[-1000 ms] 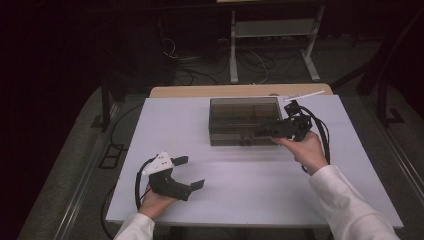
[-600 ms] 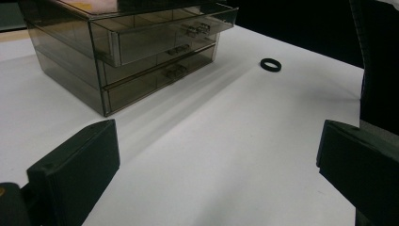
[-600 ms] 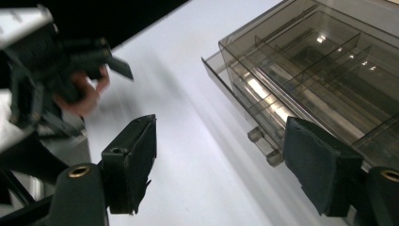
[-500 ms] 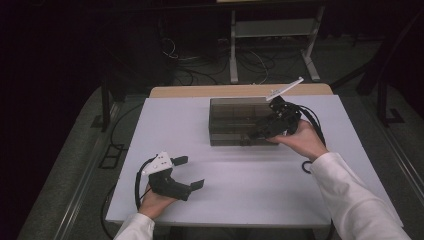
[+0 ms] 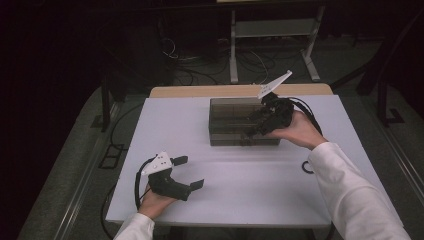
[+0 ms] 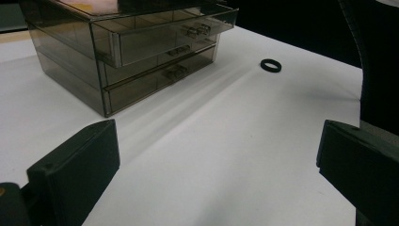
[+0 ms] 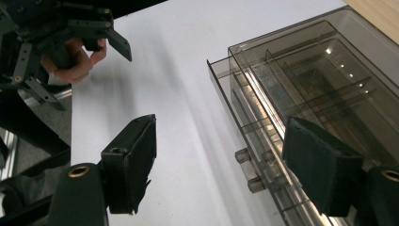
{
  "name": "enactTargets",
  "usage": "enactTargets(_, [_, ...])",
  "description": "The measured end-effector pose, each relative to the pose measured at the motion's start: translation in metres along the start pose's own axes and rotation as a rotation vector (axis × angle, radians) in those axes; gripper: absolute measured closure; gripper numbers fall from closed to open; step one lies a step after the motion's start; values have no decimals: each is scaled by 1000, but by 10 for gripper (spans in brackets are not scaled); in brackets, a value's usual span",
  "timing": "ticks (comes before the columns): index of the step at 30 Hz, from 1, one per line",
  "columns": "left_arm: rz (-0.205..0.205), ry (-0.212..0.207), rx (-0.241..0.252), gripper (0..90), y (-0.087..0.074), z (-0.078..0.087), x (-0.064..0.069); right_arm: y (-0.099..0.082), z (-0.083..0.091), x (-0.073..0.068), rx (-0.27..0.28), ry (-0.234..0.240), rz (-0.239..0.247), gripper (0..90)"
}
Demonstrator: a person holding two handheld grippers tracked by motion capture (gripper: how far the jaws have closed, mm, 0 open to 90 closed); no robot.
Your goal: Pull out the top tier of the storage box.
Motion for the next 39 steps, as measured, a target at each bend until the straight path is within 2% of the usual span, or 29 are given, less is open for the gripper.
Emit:
enactTargets(6, [-1, 0, 0, 0, 0, 0, 0, -1, -9, 6, -11, 1, 52, 260])
enactTargets(15, [-3, 1, -1, 0, 0, 0, -1, -4, -15, 16, -12, 8, 56, 268])
enactTargets(24, [0, 2, 1, 0, 0, 0, -1, -10, -21, 26, -17, 21, 64, 383])
enactTargets(31, [0, 2, 2, 0, 0, 1, -1, -15, -26, 24, -46, 37, 87, 498])
enactTargets(39, [0, 2, 1, 0, 0, 1, -1, -19, -31, 25, -73, 47, 93, 548])
Point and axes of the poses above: each handheld gripper's, and its own axes: z roughly backward along the jaws, y roughly out of its top, x roughly to its right, the point moved 10 cm from there along -z, roughly forward along the jaws, and after that the axes turned 3 degrees about x, right-handed, at the moved point
